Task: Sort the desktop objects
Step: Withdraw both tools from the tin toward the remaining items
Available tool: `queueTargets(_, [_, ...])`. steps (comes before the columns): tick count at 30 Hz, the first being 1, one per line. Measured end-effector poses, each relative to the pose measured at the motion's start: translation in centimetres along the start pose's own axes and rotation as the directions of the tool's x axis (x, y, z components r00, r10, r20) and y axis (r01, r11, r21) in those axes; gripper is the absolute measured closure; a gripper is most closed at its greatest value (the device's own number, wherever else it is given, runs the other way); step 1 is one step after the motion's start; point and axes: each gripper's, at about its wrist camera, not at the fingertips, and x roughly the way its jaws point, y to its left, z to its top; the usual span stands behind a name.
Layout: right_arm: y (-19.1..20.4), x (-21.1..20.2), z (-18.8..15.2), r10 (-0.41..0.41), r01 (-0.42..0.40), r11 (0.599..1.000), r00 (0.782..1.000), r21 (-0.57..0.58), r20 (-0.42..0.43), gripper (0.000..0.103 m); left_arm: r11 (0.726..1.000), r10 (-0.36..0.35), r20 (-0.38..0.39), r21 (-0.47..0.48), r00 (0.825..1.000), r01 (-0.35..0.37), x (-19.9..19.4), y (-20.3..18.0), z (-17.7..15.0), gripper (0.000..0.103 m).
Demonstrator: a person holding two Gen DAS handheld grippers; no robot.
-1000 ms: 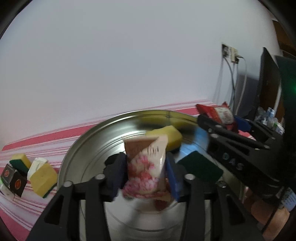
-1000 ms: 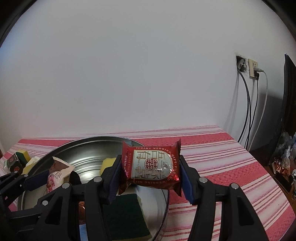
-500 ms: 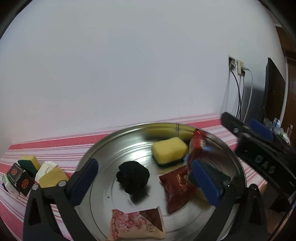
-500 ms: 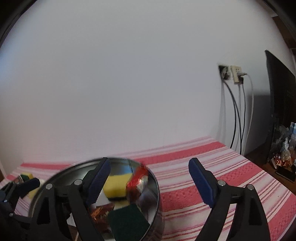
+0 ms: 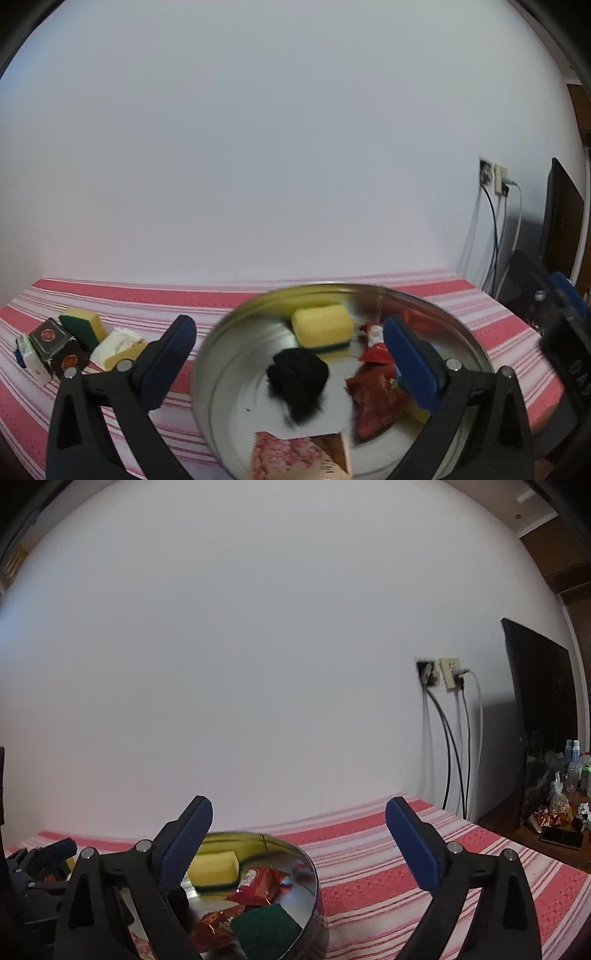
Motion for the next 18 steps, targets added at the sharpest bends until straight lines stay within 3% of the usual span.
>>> queueTargets(5, [-0.3, -1.7, 0.2, -0.015, 0.013, 0.999, 0.998, 0.046, 0.054, 0.002, 0.998, 0.054, 0.018, 0.016, 0.998, -0.055, -0.1, 1.1, -0.5, 0.001])
queueTargets(11, [0.1, -3.7, 0.2, 0.008, -0.016, 0.998, 0.992, 0.059, 0.125, 0.001, 0.999, 0.054, -0.004, -0.006, 0.999, -0.054, -0.1, 2.5, -1.0, 0.001])
queueTargets(15, [0.9, -4.4, 0.2, -0.012, 0.005, 0.999, 0.991, 0.054, 0.136, 0.001, 0.999, 0.045, -0.030, 0.005, 0.999, -0.045, 0.3, 2.4, -1.2, 0.001])
queueTargets(18, [1.3, -4.7, 0.1, -0.019, 0.010, 0.998, 0.991, 0.063, 0.133, 0.001, 0.999, 0.032, -0.008, -0.006, 0.999, -0.032, -0.4, 2.8, -1.3, 0.001])
